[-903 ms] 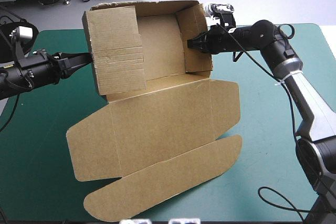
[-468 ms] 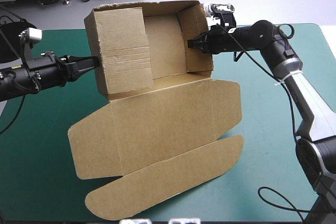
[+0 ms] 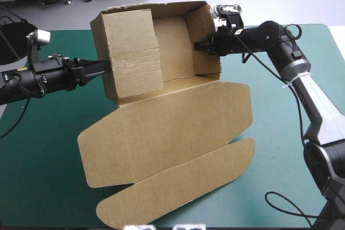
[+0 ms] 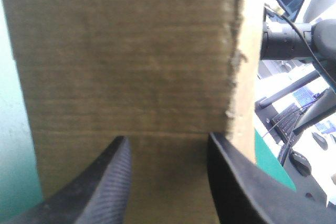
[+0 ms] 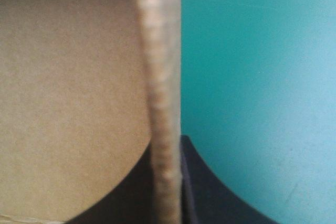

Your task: Fold the box

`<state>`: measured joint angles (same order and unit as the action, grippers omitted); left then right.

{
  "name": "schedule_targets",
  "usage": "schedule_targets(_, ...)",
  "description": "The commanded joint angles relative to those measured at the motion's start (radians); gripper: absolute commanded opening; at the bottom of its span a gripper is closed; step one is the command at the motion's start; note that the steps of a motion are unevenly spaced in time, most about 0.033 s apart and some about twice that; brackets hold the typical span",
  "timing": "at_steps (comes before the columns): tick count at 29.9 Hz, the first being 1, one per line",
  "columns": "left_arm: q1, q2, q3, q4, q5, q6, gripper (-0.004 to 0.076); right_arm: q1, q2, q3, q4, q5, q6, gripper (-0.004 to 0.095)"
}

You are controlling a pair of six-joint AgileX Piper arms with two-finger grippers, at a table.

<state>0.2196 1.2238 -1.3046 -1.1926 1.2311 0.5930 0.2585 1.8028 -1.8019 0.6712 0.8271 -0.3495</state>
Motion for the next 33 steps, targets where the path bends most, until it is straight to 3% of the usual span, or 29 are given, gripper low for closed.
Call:
schedule_targets(1, -0.010, -0.023, -0.030, -0.090, 0.060, 0.005, 0.0341, 0.001, -0.054, -0.034, 0.048, -0.047, 0.014, -0.0012)
schedule_targets(12, -0.010, -0.023, -0.030, 0.014, 0.023, -0.010, 0.0341, 0.012, -0.054, -0.034, 0.033, -0.046, 0.021, -0.0012)
schedule_targets(23, -0.010, -0.021, -0.030, 0.229, -0.015, -0.097, 0.0340, 0.135, -0.054, -0.034, -0.084, -0.087, 0.099, -0.0012)
schedule_targets(33, -0.010, -0.020, -0.024, 0.525, -0.193, -0.209, 0.0336, 0.235, -0.054, -0.034, -0.121, -0.091, 0.133, -0.0011)
